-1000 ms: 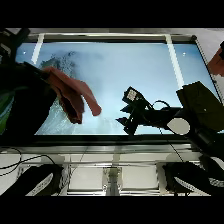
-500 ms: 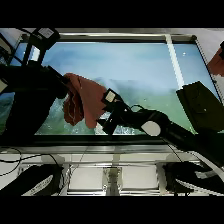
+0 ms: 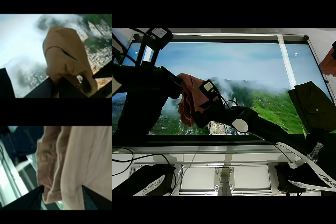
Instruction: Fold the clothes and pants, and hang the long-sleeved shirts on hangers.
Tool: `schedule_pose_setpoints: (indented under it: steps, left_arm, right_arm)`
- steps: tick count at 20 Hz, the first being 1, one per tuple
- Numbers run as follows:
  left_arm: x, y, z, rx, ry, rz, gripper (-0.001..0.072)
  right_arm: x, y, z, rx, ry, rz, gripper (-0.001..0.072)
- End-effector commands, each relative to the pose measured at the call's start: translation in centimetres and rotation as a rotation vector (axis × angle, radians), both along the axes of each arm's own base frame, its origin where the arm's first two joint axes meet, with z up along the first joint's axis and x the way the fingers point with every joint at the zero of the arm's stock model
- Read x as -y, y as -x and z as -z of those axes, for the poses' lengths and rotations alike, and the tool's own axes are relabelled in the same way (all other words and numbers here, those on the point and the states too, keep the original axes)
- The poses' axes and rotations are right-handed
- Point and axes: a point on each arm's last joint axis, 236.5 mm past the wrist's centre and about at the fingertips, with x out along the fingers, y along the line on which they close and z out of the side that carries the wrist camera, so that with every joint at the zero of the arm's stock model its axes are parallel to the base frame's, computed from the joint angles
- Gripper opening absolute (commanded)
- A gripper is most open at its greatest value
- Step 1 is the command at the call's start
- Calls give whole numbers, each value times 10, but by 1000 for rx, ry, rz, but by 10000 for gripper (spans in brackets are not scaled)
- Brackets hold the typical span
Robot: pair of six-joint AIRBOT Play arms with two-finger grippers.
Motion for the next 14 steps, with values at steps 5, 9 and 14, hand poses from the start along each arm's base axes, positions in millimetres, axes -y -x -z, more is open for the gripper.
schedule_pose_setpoints:
  steps: [5, 9, 14]
  left_arm:
    - [0, 0, 0, 0, 3, -3, 53]
    - [0, 0, 0, -1, 6, -5, 53]
    - [0, 0, -1, -2, 8, -8, 53]
  right_arm:
    - [6, -23, 11, -97, -17, 100, 481]
    - [6, -27, 30, -155, -2, 131, 478]
    - [29, -43, 63, -224, 84, 199, 440]
